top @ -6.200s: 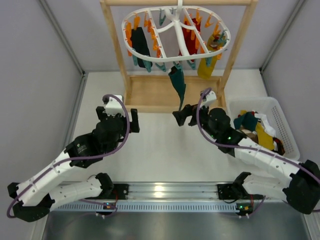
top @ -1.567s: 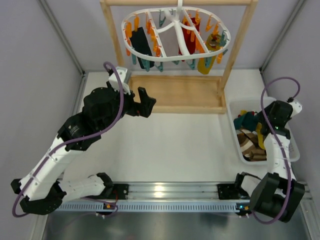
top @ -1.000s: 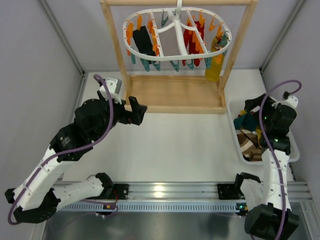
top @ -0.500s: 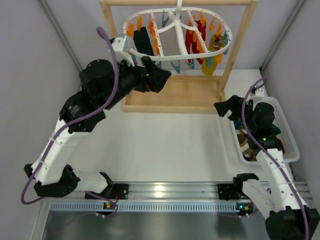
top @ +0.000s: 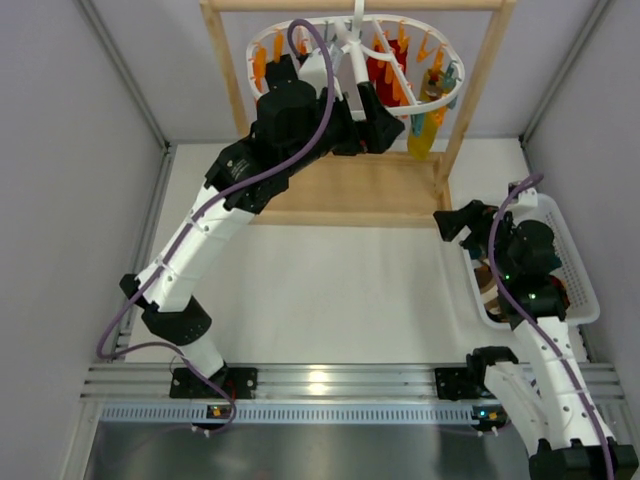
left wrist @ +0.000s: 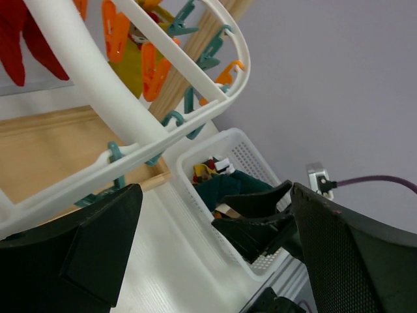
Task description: Remove the socks clipped to the hanger
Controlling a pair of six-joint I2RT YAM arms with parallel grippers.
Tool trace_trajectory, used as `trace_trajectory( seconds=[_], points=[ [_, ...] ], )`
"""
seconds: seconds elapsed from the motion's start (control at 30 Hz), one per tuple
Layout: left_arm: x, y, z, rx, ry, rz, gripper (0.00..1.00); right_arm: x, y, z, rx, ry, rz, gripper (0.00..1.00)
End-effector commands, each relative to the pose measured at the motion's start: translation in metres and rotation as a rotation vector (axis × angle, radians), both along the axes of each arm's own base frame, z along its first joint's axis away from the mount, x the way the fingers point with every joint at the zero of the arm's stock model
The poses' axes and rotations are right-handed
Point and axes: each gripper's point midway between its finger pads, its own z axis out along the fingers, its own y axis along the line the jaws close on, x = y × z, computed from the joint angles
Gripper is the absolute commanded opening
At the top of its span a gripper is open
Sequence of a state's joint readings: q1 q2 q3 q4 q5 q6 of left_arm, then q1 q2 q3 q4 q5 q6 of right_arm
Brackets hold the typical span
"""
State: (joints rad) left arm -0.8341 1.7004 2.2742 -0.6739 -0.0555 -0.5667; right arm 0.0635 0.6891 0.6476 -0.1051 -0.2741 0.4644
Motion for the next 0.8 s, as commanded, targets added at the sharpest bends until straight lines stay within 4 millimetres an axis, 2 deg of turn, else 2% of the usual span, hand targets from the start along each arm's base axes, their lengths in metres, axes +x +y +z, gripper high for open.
trace_trajectory(
  seconds=[0.0, 0.23, 0.33, 0.47, 0.77],
  points=[
    [0.010, 0.023, 0.031, -0.062, -0.064, 0.120, 0.99, -0.003, -0.002, 0.005, -0.027, -0.031, -0.010, 0.84],
    [0.036, 0.055, 0.021, -0.041, -0.052, 0.258, 0.99, -0.004, -0.002, 0.006, -0.012, -0.034, -0.011, 0.83],
    [0.056, 0.080, 0.014, -0.041, -0.030, 0.316, 0.99, -0.003, -0.001, 0.007, -0.006, -0.038, -0.012, 0.82],
    [0.067, 0.102, 0.014, -0.040, -0.029, 0.366, 0.99, -0.003, -0.001, 0.009, 0.000, -0.041, -0.012, 0.82],
    [0.075, 0.133, 0.018, -0.010, -0.061, 0.447, 0.99, -0.004, 0.003, 0.014, -0.011, -0.062, 0.018, 0.82]
  ],
)
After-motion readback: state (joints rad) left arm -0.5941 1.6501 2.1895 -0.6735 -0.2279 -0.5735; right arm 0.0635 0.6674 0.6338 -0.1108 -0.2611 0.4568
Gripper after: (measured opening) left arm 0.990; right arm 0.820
